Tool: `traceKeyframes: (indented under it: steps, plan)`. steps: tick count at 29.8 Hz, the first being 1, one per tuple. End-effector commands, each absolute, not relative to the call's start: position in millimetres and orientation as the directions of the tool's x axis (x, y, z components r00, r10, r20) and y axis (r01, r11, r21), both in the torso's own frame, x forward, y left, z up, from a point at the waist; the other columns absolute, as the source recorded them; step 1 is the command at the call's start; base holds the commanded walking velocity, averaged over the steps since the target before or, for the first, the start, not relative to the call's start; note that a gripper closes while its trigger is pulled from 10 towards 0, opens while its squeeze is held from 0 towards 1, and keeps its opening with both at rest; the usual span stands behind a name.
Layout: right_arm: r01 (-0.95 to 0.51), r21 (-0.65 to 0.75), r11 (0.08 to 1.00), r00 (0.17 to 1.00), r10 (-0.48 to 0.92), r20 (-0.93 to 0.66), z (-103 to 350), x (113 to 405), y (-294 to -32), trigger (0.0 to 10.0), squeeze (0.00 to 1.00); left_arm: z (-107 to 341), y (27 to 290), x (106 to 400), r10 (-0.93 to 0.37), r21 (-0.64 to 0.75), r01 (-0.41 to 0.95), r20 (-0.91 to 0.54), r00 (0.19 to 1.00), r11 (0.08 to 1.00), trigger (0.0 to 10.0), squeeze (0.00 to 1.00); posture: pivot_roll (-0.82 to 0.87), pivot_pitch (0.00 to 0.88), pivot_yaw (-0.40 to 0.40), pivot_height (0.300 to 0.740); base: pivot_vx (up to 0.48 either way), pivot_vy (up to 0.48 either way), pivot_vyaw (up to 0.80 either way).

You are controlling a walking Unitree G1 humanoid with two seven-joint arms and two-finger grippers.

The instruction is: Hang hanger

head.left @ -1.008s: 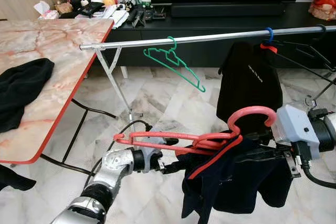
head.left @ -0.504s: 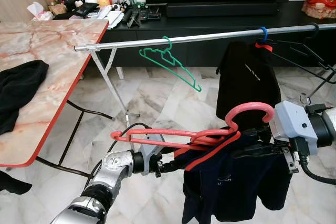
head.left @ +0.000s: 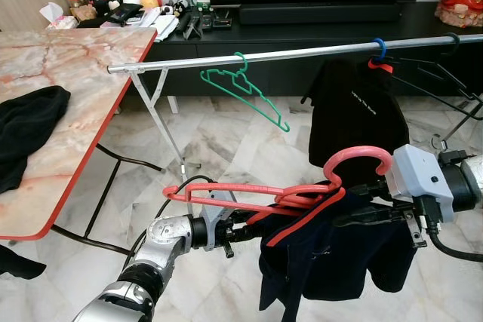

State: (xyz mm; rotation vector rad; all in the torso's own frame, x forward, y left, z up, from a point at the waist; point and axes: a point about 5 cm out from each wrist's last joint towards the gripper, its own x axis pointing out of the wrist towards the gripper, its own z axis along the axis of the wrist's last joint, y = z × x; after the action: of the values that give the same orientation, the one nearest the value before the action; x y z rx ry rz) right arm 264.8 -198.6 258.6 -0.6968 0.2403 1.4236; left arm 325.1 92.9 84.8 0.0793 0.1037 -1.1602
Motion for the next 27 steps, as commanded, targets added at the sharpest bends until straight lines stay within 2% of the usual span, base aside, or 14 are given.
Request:
traceKeyframes:
  steps: [1,10,15,20,27]
  plan:
    - [-0.944,-0.329,-0.024,0.168,0.822,-0.544,264,266,-197,0.0,0.0,83,98,326,-0.897,-0.021,0.902,-0.113,0.427,0.432,0.0,0.0,-0.16,0.119,0.044,0.74,0.0,0.0,0.0]
    - [-0.945,-0.326,-0.01,0.177,0.823,-0.54,260,269,-196,0.0,0.0,84,110,328,-0.872,-0.064,0.87,-0.076,0.484,0.488,0.0,0.0,-0.15,0.121,0.051,0.74,0.0,0.0,0.0]
    - [-0.944,-0.329,-0.006,0.184,0.819,-0.544,258,272,-197,0.0,0.0,80,115,326,-0.866,-0.074,0.865,-0.101,0.489,0.497,0.0,0.0,-0.15,0.123,0.057,0.74,0.0,0.0,0.0]
    - [-0.957,-0.291,-0.005,0.189,0.75,-0.634,245,272,-213,0.0,0.0,69,127,322,-0.823,-0.074,0.825,-0.161,0.544,0.56,0.0,0.0,-0.15,0.125,0.061,0.74,0.0,0.0,0.0]
    - [-0.975,-0.22,0.024,0.175,0.687,-0.705,230,265,-235,0.0,0.0,53,140,311,-0.802,-0.111,0.801,-0.211,0.559,0.588,0.0,0.0,-0.15,0.13,0.061,0.74,0.0,0.0,0.0]
